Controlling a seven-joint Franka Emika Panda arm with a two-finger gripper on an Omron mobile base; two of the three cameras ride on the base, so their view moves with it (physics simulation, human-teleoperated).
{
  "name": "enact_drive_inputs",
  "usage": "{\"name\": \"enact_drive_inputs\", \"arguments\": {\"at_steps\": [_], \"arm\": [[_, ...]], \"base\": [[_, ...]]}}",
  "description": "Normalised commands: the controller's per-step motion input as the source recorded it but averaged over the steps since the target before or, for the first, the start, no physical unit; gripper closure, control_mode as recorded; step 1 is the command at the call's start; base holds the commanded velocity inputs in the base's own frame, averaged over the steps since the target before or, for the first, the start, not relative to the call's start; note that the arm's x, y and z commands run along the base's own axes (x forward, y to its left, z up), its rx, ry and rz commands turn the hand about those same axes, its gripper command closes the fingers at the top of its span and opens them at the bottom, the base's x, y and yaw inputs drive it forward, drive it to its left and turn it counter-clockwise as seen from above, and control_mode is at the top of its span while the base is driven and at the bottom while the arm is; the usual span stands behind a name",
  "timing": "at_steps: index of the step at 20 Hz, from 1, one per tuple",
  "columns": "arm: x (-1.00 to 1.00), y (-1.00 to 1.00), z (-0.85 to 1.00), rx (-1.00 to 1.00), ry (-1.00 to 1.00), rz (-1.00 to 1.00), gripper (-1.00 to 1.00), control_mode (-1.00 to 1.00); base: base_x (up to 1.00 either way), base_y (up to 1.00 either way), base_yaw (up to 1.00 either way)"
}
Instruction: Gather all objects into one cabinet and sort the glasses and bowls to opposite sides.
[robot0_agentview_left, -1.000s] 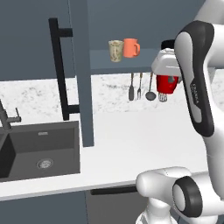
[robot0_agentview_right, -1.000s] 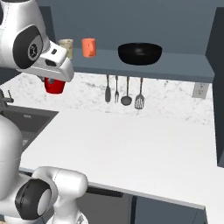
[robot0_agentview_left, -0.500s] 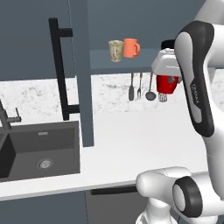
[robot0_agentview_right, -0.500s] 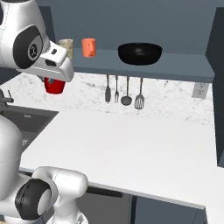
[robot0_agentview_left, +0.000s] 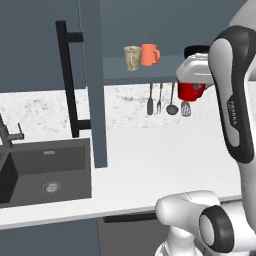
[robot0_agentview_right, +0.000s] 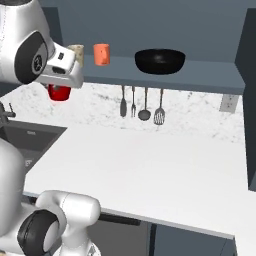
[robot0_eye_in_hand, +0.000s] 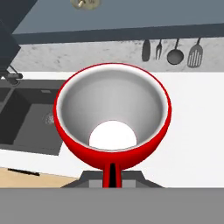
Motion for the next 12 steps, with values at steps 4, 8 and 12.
{"name": "enact_drive_inputs", "arguments": {"at_steps": [4, 8, 12], "arm": [[0.00, 0.04, 0.23, 0.00, -0.05, 0.13, 1.00, -1.00], [0.23, 0.27, 0.20, 0.00, -0.02, 0.09, 1.00, -1.00], [0.56, 0.45, 0.03, 0.00, 0.00, 0.09, 1.00, -1.00]], "base": [[0.00, 0.00, 0.00], [0.00, 0.00, 0.00], [0.00, 0.00, 0.00]]}}
